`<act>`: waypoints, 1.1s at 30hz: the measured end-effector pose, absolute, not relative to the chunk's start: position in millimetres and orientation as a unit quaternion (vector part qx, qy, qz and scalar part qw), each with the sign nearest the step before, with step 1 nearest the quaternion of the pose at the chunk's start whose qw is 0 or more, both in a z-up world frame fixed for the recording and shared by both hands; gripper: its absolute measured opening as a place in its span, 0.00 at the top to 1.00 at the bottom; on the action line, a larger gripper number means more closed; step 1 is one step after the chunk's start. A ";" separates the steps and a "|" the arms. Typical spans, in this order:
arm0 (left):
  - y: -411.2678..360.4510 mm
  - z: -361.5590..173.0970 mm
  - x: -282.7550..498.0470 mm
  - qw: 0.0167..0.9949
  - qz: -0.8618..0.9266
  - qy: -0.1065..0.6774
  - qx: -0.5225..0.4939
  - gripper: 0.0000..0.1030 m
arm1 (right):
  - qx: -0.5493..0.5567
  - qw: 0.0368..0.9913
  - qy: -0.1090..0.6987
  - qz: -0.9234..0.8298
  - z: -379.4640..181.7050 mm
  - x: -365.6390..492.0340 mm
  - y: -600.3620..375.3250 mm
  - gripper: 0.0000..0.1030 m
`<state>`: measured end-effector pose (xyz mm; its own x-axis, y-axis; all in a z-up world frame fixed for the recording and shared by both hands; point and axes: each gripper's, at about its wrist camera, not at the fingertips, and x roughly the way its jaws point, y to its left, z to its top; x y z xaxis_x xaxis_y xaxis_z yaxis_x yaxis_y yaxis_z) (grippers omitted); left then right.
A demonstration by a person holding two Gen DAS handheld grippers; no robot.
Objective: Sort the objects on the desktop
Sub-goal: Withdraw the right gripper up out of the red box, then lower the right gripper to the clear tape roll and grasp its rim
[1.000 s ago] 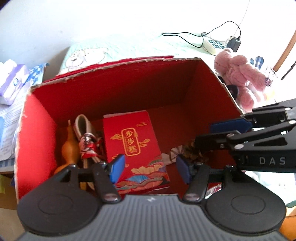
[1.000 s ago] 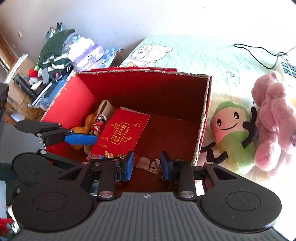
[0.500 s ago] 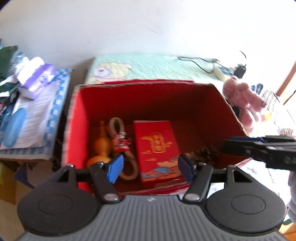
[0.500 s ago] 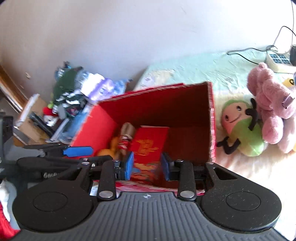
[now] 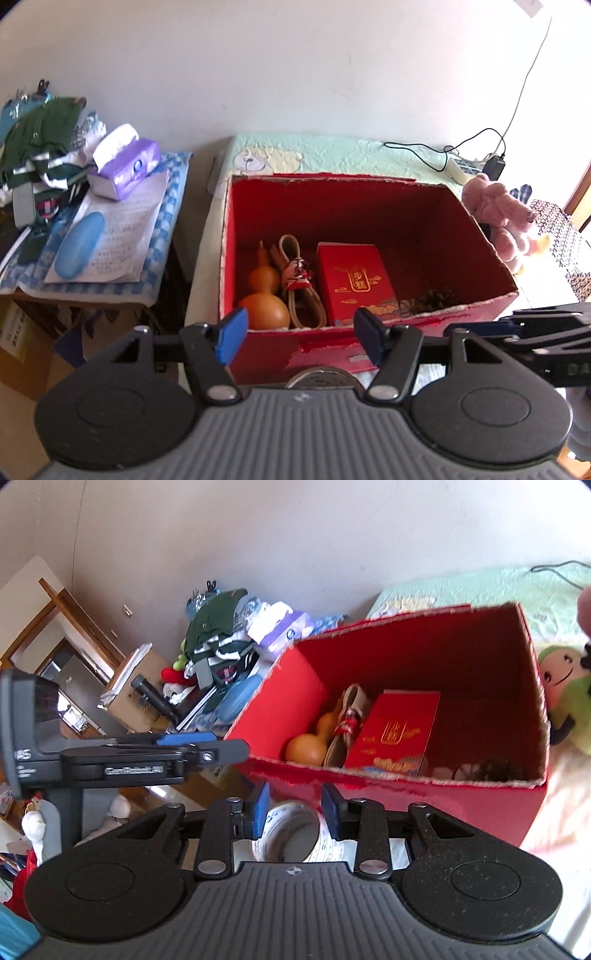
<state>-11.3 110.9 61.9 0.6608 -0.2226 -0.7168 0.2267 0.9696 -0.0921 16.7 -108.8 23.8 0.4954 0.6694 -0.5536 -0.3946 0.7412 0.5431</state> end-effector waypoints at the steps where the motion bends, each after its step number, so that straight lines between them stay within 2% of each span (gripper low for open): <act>1: 112.4 61.7 -15.7 0.912 -0.125 0.391 0.000 0.35 | 0.175 0.843 0.396 0.317 21.4 16.4 -107.5 0.66; 6: 123.0 42.7 -25.3 0.908 -0.119 0.402 -0.017 0.27 | 0.155 0.846 0.407 0.307 6.7 10.3 -100.9 0.66; 16: 128.7 -16.9 -13.7 0.867 -0.098 0.486 -0.042 0.35 | 0.176 0.836 0.439 0.276 -18.1 17.7 -93.2 0.65; 18: 126.3 -24.2 -12.2 0.862 -0.098 0.495 -0.040 0.39 | 0.174 0.833 0.445 0.280 -20.0 19.9 -87.8 0.65; 22: 122.5 -35.7 -8.5 0.849 -0.096 0.518 -0.040 0.56 | 0.160 0.827 0.456 0.289 -23.3 23.3 -75.5 0.65; 24: 122.2 -41.3 -7.1 0.843 -0.089 0.528 -0.044 0.57 | 0.151 0.826 0.460 0.289 -24.9 25.6 -69.9 0.66; 26: 122.6 -45.5 -5.3 0.838 -0.085 0.536 -0.048 0.72 | 0.144 0.824 0.469 0.284 -28.2 29.1 -64.7 0.66; 27: 122.6 -47.4 -4.7 0.836 -0.081 0.541 -0.048 0.77 | 0.143 0.823 0.473 0.280 -30.6 30.7 -63.0 0.66; 33: 119.6 -48.7 -2.5 0.836 -0.075 0.542 -0.045 0.82 | 0.147 0.807 0.505 0.268 -46.3 38.2 -55.8 0.71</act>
